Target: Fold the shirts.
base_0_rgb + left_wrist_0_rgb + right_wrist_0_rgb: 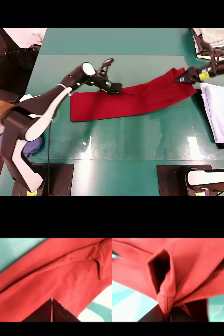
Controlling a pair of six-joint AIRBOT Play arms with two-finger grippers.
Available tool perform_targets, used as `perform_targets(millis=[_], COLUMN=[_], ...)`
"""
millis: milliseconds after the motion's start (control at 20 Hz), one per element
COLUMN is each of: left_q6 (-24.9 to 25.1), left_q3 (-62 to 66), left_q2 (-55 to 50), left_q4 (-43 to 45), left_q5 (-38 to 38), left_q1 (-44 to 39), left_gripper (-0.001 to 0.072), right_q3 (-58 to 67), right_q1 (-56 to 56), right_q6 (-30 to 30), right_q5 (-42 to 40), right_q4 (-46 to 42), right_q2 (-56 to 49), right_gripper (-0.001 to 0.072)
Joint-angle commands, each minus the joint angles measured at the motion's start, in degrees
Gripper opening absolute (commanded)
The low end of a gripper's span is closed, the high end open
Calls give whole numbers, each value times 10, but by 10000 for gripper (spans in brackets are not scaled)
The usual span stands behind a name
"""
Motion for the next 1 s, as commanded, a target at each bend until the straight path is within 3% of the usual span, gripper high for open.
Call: perform_targets(millis=[0,400,700,950], left_q6=[-5,-9,-9,-9], left_q3=[45,55,96,99], left_q2=[-53,-68,-39,33], left_q4=[1,0,70,153], left_q5=[10,34,-53,-152], left_q1=[-38,-46,-14,73], left_gripper=[19,20,18,19], right_q3=[95,172,172,172], right_q1=[64,203,243,297], right_q6=[65,70,63,40], right_q5=[23,-10,-37,-75], right_q4=[2,1,0,2], right_q2=[19,19,19,16], right_gripper=[13,12,13,13])
